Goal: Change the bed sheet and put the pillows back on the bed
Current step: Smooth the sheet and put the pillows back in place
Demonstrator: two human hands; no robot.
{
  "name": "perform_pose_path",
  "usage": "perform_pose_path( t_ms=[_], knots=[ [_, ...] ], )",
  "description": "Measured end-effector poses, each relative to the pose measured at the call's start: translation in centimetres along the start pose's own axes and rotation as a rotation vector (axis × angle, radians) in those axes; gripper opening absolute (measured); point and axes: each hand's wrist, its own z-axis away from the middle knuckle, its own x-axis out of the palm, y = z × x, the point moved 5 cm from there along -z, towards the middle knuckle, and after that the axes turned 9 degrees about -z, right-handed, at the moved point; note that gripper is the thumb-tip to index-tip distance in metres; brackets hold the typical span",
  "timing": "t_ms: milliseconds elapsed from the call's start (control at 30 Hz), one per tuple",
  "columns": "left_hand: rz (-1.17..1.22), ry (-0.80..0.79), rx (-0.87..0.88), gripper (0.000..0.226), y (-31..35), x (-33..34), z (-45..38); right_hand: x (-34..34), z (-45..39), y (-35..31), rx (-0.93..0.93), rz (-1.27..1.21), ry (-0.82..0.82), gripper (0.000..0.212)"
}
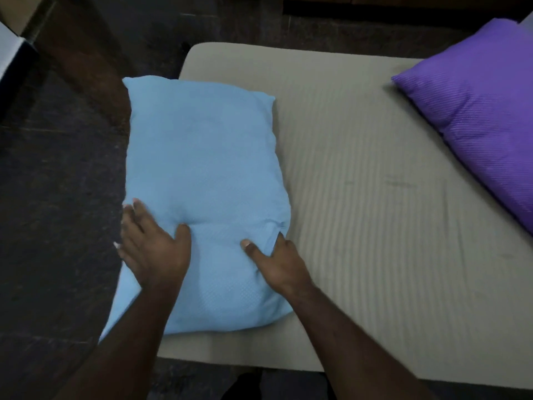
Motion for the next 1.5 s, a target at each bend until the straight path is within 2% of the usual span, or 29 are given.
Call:
perform_pose_path(
  t_ms=[100,167,200,300,467,533,600,667,733,800,867,900,967,1000,1033,1100,1133,1167,1200,1233,1267,1300,1333,1433,1500],
  knots=[
    [0.007,0.049,0.299,0.071,6.8,1.0,3.2,-3.8,-0.5,0.3,0.001,0.074,-0.029,0.093],
    [0.063,0.013,0.477,0.064,12.7,2.4,6.2,-7.8,-1.1,0.2,-0.031,0.095,0.027,0.079],
    [0.137,-0.049,0.511,0.061,16.1,3.9,8.2,-11.1,-1.6,0.7,-0.045,0.074,0.065,0.069],
    [0.403,-0.358,0.356,0.049,27.7,8.6,14.4,-24.4,-3.5,3.6,-0.127,0.025,0.256,0.051],
    [0.617,-0.966,0.043,0.038,46.6,18.8,26.2,-52.4,-3.4,10.1,-0.332,0.139,0.816,0.061],
    [0.707,-1.198,-0.089,0.038,53.2,21.3,30.9,-62.8,-2.9,12.5,-0.340,0.209,0.999,0.065],
    [0.703,-1.352,-0.113,0.042,58.3,22.8,34.5,-70.5,-2.6,14.8,-0.248,0.284,1.069,0.076],
    [0.714,-1.473,-0.122,0.050,62.1,24.3,36.9,-74.4,-3.2,17.3,-0.117,0.208,0.999,0.091],
    [0.812,-1.558,-0.198,0.060,64.7,25.5,38.2,-74.3,-4.6,19.5,0.025,-0.033,0.815,0.105],
    [0.938,-1.592,-0.269,0.060,66.3,26.4,38.8,-72.3,-5.8,20.2,0.100,-0.127,0.691,0.115],
    [1.057,-1.459,-0.374,0.056,66.3,27.1,37.8,-70.1,-6.4,19.8,0.103,-0.239,0.629,0.114],
    [1.112,-1.367,-0.434,0.060,65.7,27.3,36.8,-69.2,-6.5,19.3,0.072,-0.303,0.598,0.102],
    [1.177,-1.159,-0.452,0.059,64.1,26.4,33.8,-68.4,-6.1,17.8,-0.032,-0.259,0.577,0.063],
    [1.178,-1.048,-0.417,0.049,62.9,25.3,32.1,-68.8,-5.5,17.0,-0.075,-0.163,0.638,0.050],
    [1.179,-0.973,-0.370,0.039,61.8,24.0,30.4,-69.4,-4.6,16.3,-0.119,-0.055,0.744,0.049],
    [1.196,-0.910,-0.268,0.034,59.7,20.3,27.1,-70.5,-4.0,15.9,-0.121,0.014,0.930,0.072],
    [1.216,-0.874,-0.229,0.034,58.5,18.4,25.2,-69.8,-4.1,15.6,-0.065,-0.066,0.900,0.092],
    [1.228,-0.843,-0.193,0.033,57.3,16.4,23.4,-68.0,-4.9,15.5,-0.005,-0.272,0.783,0.113],
    [1.212,-0.810,-0.153,0.033,56.0,14.5,21.6,-65.1,-6.0,15.0,-0.009,-0.507,0.620,0.125],
    [1.183,-0.780,-0.116,0.032,54.4,12.6,19.7,-61.1,-6.8,13.5,-0.039,-0.695,0.446,0.119],
    [1.145,-0.745,-0.079,0.031,52.8,10.7,17.7,-57.2,-7.2,11.4,-0.108,-0.777,0.345,0.096],
    [1.111,-0.709,-0.045,0.029,51.0,8.6,15.7,-53.8,-7.4,9.3,-0.190,-0.801,0.317,0.074],
    [1.081,-0.665,-0.012,0.028,49.0,6.5,13.6,-50.4,-7.3,7.3,-0.249,-0.824,0.330,0.062],
    [1.021,-0.543,0.054,0.028,41.9,1.3,7.5,-41.2,-7.4,1.8,-0.335,-0.910,0.354,0.054],
    [0.997,-0.470,0.039,0.029,36.3,-1.8,3.7,-35.1,-7.8,-2.0,-0.359,-0.901,0.332,0.051]
  ],
)
